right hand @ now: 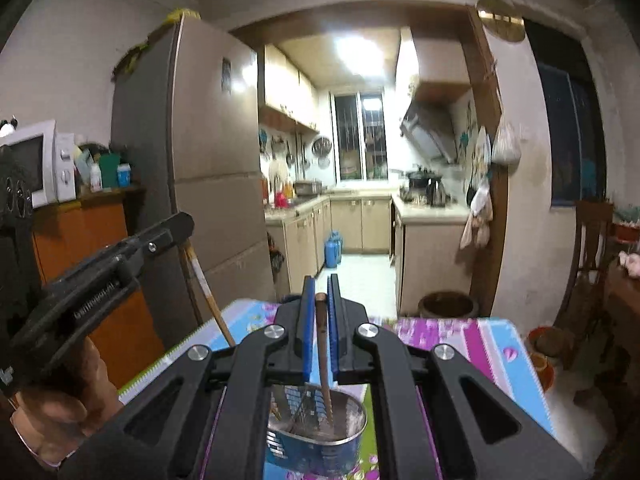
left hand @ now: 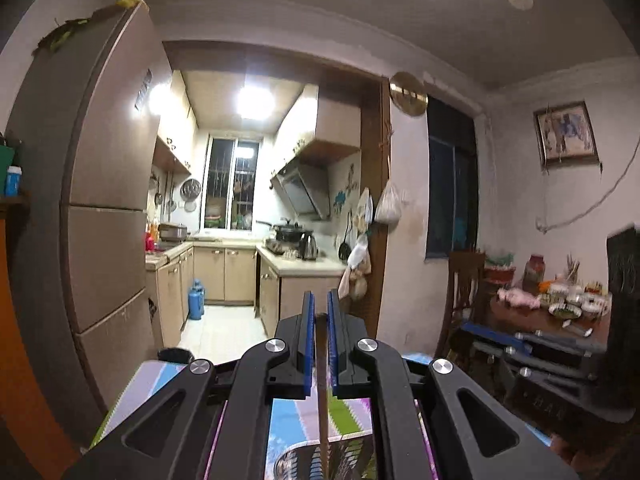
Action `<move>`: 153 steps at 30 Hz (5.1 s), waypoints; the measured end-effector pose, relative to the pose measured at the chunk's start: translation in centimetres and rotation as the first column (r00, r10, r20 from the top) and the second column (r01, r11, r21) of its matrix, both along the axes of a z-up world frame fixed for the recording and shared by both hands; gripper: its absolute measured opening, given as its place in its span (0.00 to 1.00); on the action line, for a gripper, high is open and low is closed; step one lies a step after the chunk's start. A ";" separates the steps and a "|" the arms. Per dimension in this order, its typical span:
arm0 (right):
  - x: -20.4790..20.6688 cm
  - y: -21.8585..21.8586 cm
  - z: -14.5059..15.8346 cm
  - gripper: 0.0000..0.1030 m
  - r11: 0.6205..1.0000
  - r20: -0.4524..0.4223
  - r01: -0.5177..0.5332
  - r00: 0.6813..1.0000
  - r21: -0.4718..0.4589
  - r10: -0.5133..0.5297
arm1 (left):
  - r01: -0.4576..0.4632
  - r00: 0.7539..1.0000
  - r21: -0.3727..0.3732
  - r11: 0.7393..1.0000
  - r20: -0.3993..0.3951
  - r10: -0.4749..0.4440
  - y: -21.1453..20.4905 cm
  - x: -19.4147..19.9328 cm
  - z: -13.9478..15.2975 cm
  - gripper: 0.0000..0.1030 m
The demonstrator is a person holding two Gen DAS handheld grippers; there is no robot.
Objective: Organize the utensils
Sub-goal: 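Lift both held chopsticks and lower them into the blue mesh holder, then open both tools to release the chopsticks into the holder, then close the left tool on a chopstick while the right tool grasps another chopstick, then carry both chopsticks over the mesh holder and lower them inside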
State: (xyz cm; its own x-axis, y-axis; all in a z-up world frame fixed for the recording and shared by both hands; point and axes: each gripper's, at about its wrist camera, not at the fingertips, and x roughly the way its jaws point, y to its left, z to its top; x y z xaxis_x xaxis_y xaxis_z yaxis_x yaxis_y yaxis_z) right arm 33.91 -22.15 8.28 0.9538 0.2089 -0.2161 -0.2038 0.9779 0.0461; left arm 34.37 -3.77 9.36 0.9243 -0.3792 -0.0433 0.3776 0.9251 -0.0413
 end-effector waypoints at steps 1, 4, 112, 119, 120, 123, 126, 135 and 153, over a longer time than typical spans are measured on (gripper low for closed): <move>0.0 0.2 -0.4 0.05 1.000 -0.007 -0.002 1.000 0.000 0.002 | -0.009 1.000 0.015 1.000 -0.004 0.009 -0.1 0.2 -0.8 0.07; 0.1 0.7 -1.5 0.05 1.000 -0.030 -0.011 0.999 -0.006 0.011 | -0.015 0.999 0.031 0.999 -0.030 0.016 -0.1 0.7 -2.7 0.07; -32.9 -1.8 -21.3 0.05 0.953 -0.171 0.255 0.944 -0.165 -0.282 | -0.081 0.914 0.344 0.935 -0.348 0.207 7.4 -34.4 -24.6 0.07; -33.1 -1.9 -16.6 0.05 0.957 -0.092 0.207 0.969 -0.203 -0.229 | -0.072 0.934 0.349 0.934 -0.304 0.185 7.6 -35.2 -22.1 0.07; -33.0 -2.1 -15.7 0.05 0.959 -0.083 0.199 0.972 -0.204 -0.219 | -0.069 0.938 0.348 0.935 -0.297 0.180 7.6 -35.3 -21.5 0.07; -32.7 -2.4 -13.8 0.05 0.962 -0.055 0.186 0.978 -0.200 -0.200 | -0.059 0.942 0.321 0.945 -0.295 0.159 8.0 -35.2 -19.5 0.07; -32.2 -2.9 -12.4 0.05 0.964 -0.034 0.177 0.982 -0.199 -0.188 | -0.051 0.947 0.283 0.958 -0.291 0.137 8.5 -34.8 -17.2 0.07; -29.7 -4.3 -8.2 0.05 0.983 -0.060 0.097 0.992 -0.156 -0.107 | 0.002 0.963 0.227 0.974 -0.264 0.059 9.2 -32.5 -11.0 0.07; -28.0 -4.7 -4.9 0.05 0.986 -0.056 0.068 0.995 -0.150 -0.077 | 0.042 0.967 0.170 0.985 -0.254 0.003 9.7 -28.7 -5.5 0.07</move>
State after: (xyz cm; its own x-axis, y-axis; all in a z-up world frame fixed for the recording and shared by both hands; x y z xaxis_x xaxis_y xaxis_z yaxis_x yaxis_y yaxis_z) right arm 5.92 -26.81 3.38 0.9491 0.1010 -0.2985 -0.1332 0.9870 -0.0896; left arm 5.69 5.88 3.89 0.8674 -0.3632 -0.3402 0.3934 0.9191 0.0219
